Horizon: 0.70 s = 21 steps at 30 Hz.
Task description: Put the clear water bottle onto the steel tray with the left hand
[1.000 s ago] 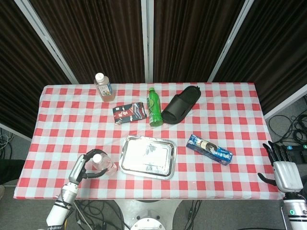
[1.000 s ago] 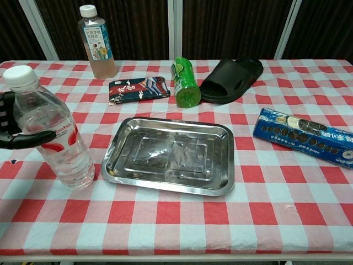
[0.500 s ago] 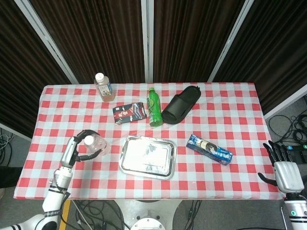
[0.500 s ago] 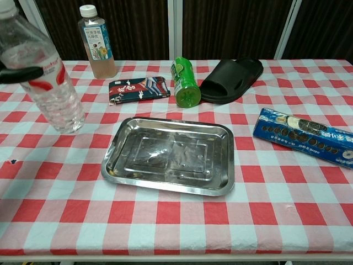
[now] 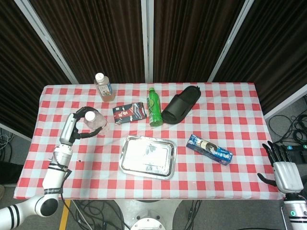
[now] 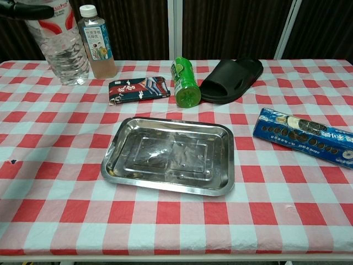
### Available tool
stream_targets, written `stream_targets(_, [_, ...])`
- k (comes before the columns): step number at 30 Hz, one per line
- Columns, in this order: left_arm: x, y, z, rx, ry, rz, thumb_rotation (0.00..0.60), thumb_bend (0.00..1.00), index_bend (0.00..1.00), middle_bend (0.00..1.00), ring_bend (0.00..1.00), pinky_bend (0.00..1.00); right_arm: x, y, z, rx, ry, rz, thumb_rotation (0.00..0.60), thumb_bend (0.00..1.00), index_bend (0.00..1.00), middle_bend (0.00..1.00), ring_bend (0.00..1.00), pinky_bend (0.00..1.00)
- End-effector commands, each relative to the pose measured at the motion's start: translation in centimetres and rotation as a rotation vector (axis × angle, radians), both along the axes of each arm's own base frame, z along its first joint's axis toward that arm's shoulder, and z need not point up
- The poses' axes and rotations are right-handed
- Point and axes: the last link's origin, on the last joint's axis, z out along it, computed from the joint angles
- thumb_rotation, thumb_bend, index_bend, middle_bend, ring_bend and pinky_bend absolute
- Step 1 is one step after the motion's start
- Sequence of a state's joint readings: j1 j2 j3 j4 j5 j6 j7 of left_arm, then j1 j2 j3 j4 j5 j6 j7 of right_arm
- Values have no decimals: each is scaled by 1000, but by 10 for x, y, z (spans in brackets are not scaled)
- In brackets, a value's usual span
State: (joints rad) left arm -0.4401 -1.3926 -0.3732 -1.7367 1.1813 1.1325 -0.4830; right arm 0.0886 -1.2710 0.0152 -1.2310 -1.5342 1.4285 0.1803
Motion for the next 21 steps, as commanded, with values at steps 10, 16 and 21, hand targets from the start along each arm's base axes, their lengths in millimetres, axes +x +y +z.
stream_targets(10, [38, 8, 19, -4, -62, -115, 600, 304, 495, 547, 403, 391, -2, 1, -5, 12, 23, -1, 600, 92, 0, 0, 0, 0])
stream_targets(16, [-15, -3, -20, -136, -6, 73, 600, 304, 494, 546, 404, 392, -3, 2, -3, 3, 20, 2, 600, 92, 0, 0, 0, 0])
stream_targets(21, [0, 9, -14, -93, 2, 17, 600, 304, 494, 547, 404, 392, -4, 2, -4, 7, 26, 0, 600, 92, 0, 0, 0, 0])
